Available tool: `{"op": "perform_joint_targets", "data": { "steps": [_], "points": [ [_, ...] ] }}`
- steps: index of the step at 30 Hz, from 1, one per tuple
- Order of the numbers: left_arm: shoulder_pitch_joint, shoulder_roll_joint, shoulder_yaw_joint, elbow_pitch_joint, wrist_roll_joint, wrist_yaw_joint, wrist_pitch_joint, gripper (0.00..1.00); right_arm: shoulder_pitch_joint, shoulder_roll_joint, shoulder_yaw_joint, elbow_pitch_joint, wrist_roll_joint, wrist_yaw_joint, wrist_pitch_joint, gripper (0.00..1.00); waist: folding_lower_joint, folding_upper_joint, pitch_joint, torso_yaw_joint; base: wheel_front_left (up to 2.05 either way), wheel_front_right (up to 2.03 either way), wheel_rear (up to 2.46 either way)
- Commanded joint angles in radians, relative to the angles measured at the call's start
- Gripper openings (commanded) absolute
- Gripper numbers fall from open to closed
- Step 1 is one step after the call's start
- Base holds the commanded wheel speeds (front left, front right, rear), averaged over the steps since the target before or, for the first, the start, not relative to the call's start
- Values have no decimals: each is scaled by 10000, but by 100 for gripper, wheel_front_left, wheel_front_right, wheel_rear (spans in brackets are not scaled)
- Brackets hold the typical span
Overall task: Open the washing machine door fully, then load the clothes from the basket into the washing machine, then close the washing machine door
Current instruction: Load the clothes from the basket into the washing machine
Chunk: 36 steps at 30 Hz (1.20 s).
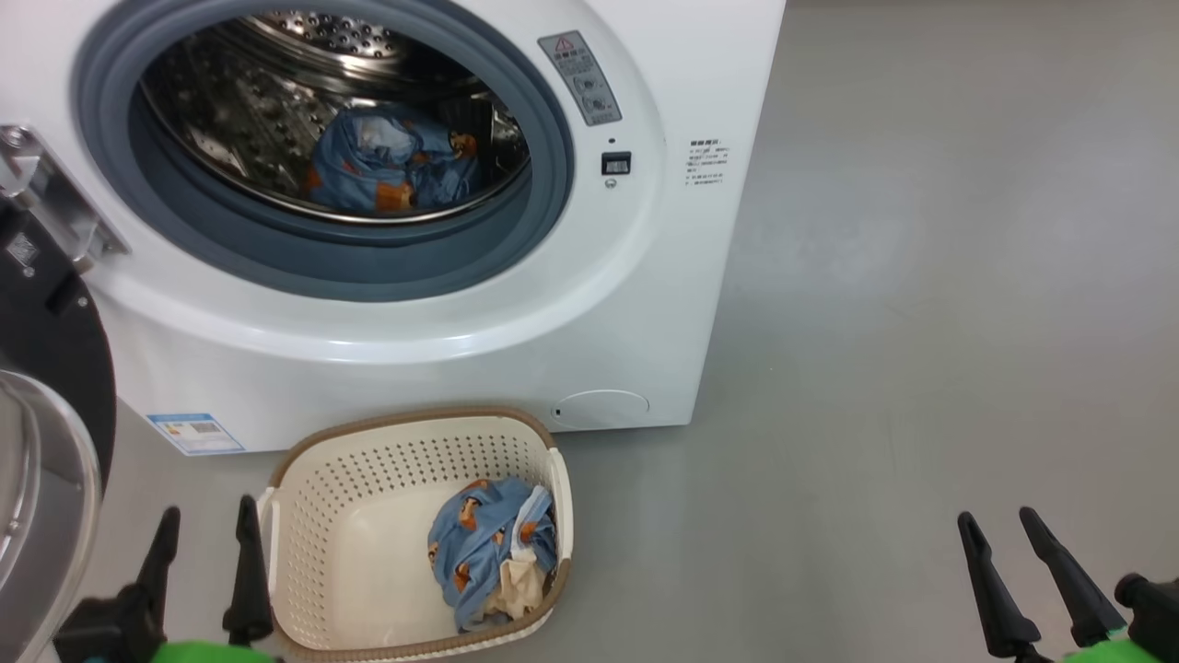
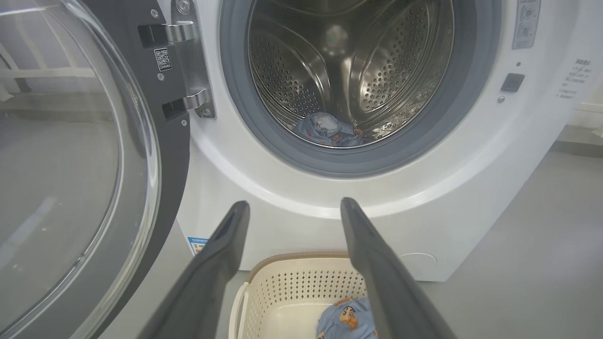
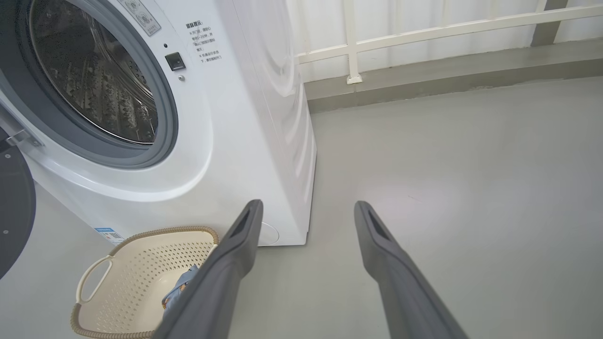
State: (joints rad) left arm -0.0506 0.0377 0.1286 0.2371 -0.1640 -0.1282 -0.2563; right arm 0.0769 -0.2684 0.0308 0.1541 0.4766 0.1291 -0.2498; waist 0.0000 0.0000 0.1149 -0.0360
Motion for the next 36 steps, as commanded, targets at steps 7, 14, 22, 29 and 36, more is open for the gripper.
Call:
{"op": "perform_joint_targets", "data": {
  "steps": [7,14,22,29,36],
  "points": [
    [830,129,353,-1066,-183,58,-55,100,478,-237,-210,-349,45,16,-120,100,0,0,-177,197,0,0,0],
    [1117,127,335,-1430,-272,174,-55,100,481,-224,-343,-427,34,16,-120,100,0,0,-73,225,0,0,0],
    [1142,127,283,-1541,-313,274,-55,100,455,-153,-348,-479,-5,16,-120,100,0,0,26,261,0,0,0],
    [946,126,109,-1398,-366,287,-55,100,269,-92,-339,-511,-27,16,-120,100,0,0,282,253,0,0,0],
    [500,126,-207,-621,-460,268,-55,100,-150,92,-300,-591,-72,16,-120,100,0,0,886,238,0,0,0]
  ]
}}
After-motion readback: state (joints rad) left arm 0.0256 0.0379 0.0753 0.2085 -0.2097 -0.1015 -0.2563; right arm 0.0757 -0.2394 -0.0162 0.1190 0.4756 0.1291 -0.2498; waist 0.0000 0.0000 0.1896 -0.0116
